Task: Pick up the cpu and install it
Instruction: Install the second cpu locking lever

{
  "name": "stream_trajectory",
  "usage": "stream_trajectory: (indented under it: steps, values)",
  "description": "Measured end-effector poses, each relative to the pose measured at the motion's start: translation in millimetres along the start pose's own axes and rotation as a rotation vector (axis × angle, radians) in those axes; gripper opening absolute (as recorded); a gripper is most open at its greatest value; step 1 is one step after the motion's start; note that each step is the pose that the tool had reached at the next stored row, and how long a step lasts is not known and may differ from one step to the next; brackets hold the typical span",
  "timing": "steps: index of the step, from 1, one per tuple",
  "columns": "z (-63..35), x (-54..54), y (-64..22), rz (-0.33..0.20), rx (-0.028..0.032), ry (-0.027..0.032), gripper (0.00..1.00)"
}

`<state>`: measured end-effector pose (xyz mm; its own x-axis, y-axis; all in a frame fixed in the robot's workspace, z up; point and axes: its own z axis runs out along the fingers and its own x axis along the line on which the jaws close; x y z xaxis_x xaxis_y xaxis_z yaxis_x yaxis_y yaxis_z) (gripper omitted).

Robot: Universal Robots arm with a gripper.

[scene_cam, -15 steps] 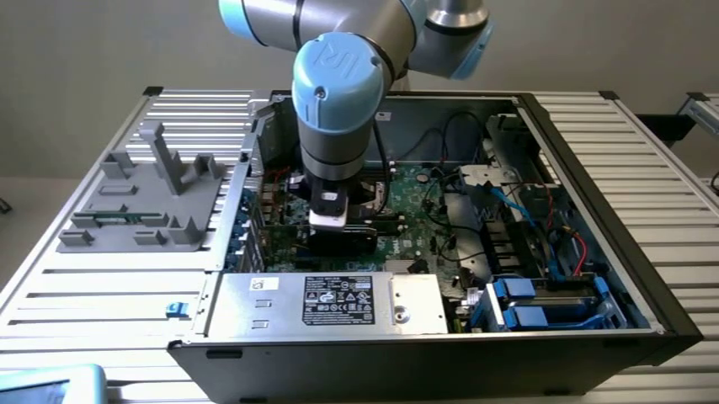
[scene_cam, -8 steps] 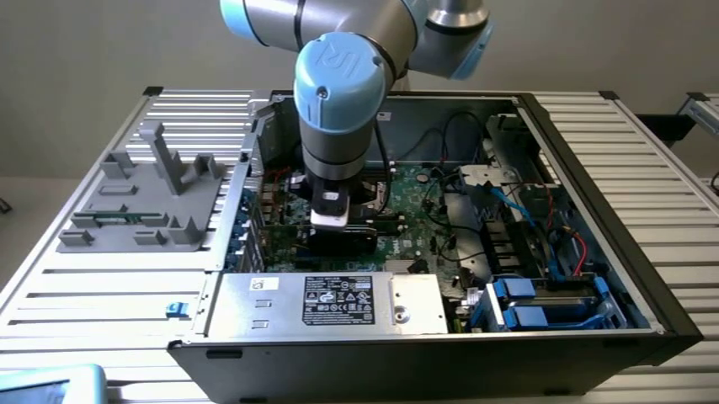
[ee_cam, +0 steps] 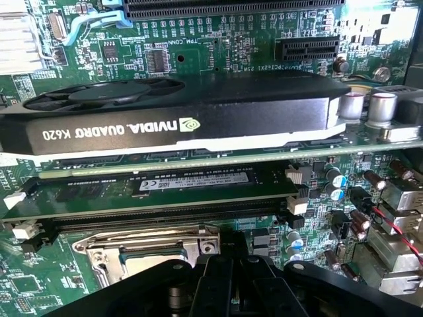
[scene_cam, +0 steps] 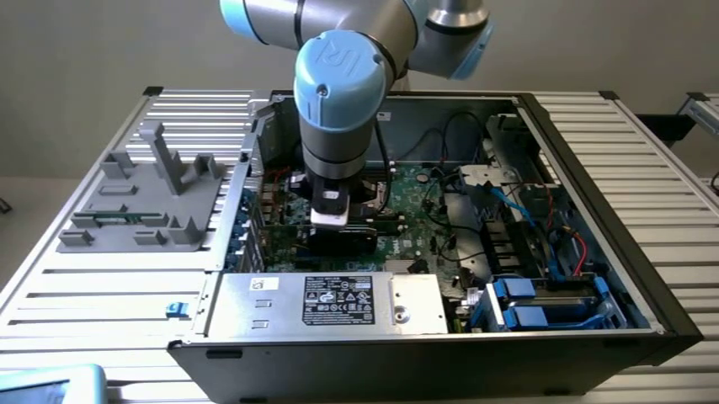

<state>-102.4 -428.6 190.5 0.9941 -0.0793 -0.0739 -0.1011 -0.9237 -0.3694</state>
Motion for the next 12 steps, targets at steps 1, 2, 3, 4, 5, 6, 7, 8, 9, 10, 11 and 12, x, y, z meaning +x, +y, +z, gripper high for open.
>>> stream_trajectory:
  steps: [1,2,3,4,5,6,7,8,9,10,11,12]
  values:
    - [-0.1,0.0,0.0,0.0,-0.0001,0.0,0.11]
    - [0.0,0.0,0.0,0.0,-0.0003,0.0,0.11]
    - [0.0,0.0,0.1,0.0,-0.0005,-0.0001,0.11]
    - [0.1,0.0,0.2,0.0,-0.0005,-0.0002,0.11]
    - [0.3,0.0,0.2,0.0,-0.0005,-0.0002,0.11]
    - [0.5,0.0,0.3,0.0,-0.0004,-0.0001,0.11]
    - [0.6,0.0,0.3,0.0,-0.0002,-0.0001,0.11]
    - [0.6,0.0,0.3,0.0,-0.0003,-0.0001,0.11]
    - [0.9,0.0,0.4,0.0,-0.0002,-0.0001,0.11]
    - [1.0,0.1,0.5,0.0,-0.0002,-0.0001,0.11]
    - [1.0,0.0,0.5,0.0,-0.0004,-0.0001,0.11]
    - [1.0,0.1,0.5,0.0,-0.0005,-0.0002,0.11]
